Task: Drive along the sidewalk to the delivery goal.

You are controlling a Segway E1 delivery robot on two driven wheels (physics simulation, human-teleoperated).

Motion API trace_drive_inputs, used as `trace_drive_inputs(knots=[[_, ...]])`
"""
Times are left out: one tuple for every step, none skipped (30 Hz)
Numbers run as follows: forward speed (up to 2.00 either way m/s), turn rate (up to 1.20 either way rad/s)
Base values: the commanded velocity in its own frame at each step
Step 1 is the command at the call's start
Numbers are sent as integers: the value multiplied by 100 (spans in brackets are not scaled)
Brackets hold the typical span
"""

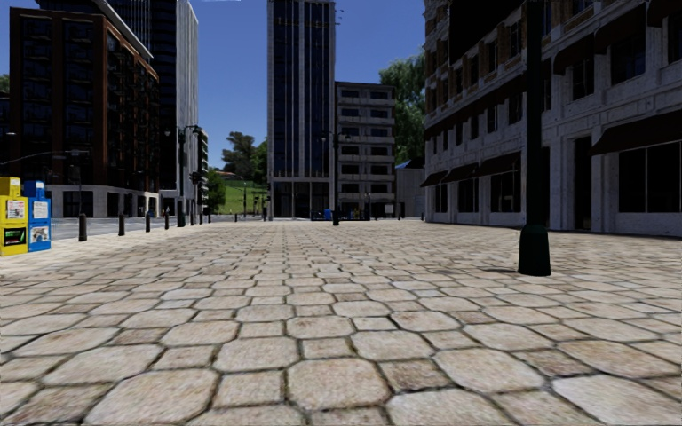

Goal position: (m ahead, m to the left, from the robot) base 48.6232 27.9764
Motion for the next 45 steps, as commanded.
trace_drive_inputs(knots=[[200, 33], [200, 33], [200, 33], [200, 33], [200, 33], [200, 33], [200, 33], [200, 33], [200, 33], [200, 33], [200, 33], [200, 33], [200, 33], [200, 33], [200, 33], [200, 30], [200, 30], [200, 0], [200, 0], [200, 0], [200, 0], [200, 0], [200, 0], [200, 0], [200, 0], [200, 0], [200, 0], [200, 0], [200, 0], [200, 0], [200, 0], [200, 0], [200, 0], [200, 0], [200, 0], [200, 0], [200, 0], [200, 0], [200, 0], [200, 0], [200, 0], [200, 0], [200, 0], [200, 0], [200, 0]])
